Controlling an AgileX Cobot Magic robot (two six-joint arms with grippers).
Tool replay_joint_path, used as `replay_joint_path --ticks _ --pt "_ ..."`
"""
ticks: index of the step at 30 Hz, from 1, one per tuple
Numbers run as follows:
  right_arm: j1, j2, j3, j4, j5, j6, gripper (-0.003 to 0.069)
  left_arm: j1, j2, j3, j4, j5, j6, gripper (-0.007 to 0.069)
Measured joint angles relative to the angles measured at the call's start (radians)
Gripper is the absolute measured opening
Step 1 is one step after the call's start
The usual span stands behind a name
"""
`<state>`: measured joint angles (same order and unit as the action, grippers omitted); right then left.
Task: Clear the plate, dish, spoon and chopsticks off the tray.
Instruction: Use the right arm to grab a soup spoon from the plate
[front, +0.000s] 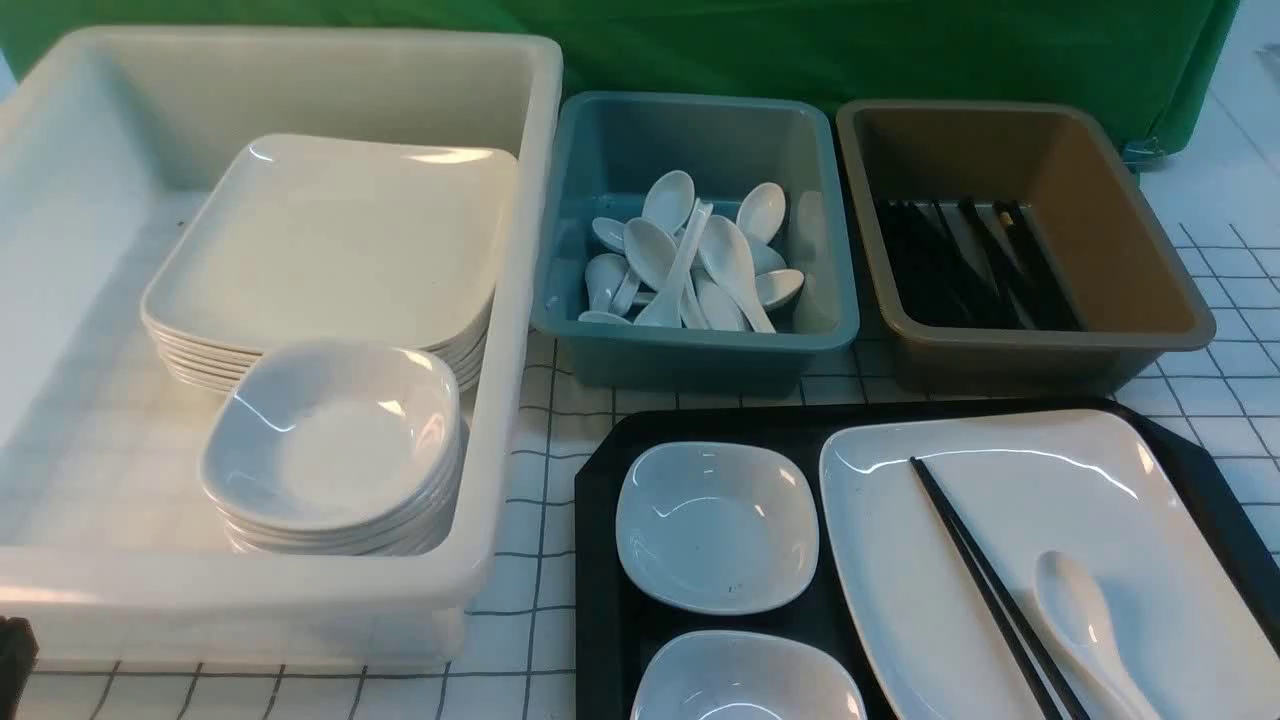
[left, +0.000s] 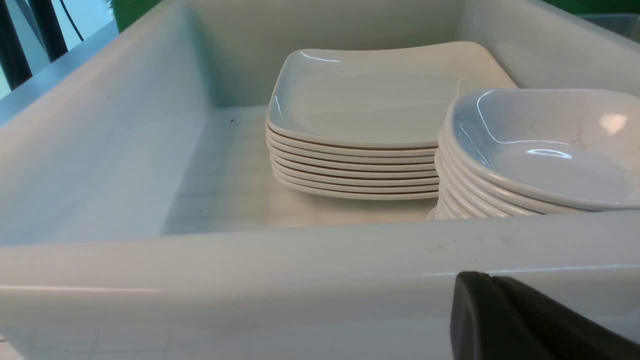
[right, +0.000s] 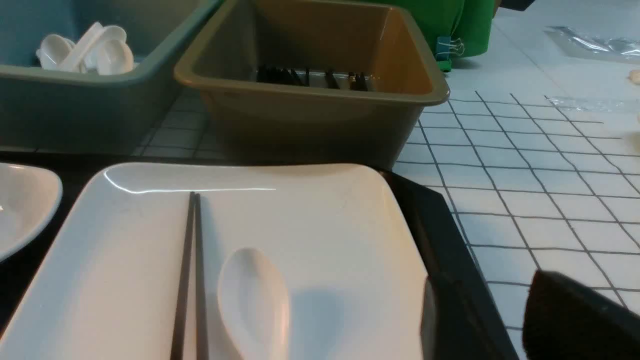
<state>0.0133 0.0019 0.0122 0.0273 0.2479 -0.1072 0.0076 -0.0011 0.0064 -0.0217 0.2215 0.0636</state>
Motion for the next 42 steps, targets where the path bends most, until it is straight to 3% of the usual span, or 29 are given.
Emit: replay_joint_path --ticks 24,33,36,39,42 --pt "0.000 0.000 0.000 0.000 0.000 0.000 0.0242 0.000 0.000 0.000 -0.015 -0.024 0.000 0.0018" --pt "0.000 0.000 0.000 0.000 0.000 0.000 0.0242 0.000 0.000 0.000 -0.417 -0.289 -0.081 0.0018" --pt "0.000 0.000 0.000 0.000 -0.007 0.000 0.0242 0.000 0.000 0.000 -0.440 -0.348 -0.122 0.0018" --pt "0.000 0.000 0.000 0.000 -0.020 0.003 0.0242 0.000 0.000 0.000 -0.449 -0.546 -0.244 0.0018" --pt "0.000 0.000 0.000 0.077 -0.109 0.115 0.0243 0.000 0.000 -0.019 -0.380 -0.683 -0.404 0.0018"
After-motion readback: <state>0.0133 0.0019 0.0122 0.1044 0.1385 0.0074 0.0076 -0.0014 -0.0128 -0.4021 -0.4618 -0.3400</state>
